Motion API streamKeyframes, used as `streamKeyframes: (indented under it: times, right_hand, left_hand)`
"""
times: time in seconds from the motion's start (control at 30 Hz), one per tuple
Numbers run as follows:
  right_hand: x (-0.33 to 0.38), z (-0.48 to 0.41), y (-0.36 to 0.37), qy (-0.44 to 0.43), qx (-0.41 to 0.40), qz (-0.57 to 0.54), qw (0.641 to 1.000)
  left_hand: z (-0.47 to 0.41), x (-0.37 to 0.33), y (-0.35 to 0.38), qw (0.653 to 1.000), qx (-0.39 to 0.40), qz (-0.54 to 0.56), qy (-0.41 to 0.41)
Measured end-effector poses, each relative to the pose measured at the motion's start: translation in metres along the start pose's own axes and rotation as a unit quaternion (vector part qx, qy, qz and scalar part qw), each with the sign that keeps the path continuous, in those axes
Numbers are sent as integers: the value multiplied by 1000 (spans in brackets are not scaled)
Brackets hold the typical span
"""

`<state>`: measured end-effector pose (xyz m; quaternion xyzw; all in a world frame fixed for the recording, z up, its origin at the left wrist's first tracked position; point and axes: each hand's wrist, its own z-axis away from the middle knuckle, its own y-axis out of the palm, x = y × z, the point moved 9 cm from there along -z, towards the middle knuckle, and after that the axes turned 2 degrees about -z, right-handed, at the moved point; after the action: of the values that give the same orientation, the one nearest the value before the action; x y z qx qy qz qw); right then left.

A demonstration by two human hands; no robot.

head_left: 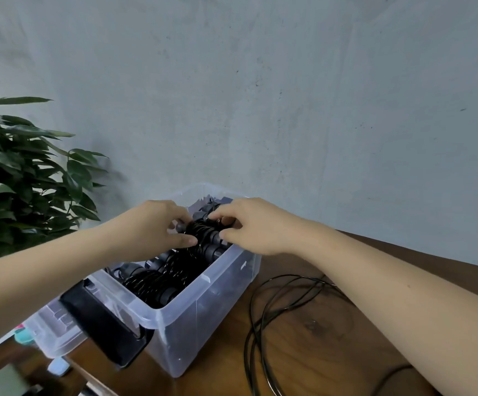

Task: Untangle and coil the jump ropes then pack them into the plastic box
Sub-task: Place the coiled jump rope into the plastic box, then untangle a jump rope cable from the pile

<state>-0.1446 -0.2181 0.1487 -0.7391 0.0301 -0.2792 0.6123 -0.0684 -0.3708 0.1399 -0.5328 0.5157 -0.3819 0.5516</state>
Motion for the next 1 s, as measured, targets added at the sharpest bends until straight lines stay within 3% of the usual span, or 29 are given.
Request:
streamKeyframes:
  times: [0.17, 0.4, 0.87, 1.0]
  right_hand:
    - [-14, 26, -32, -1, -93, -26, 995]
    - [-51, 87, -65, 28, -140, -42, 989]
    - [-152, 264, -70, 223, -172, -64, 957]
    - [-180, 310, -39, 318, -113, 11, 941]
  left_hand:
    - [0, -20, -22, 998, -53, 27, 15]
    - [-4, -90, -45, 990, -97, 85, 57]
    - [12, -275, 33, 960, 27, 226, 160]
    - [12, -307, 83, 954, 55, 231, 185]
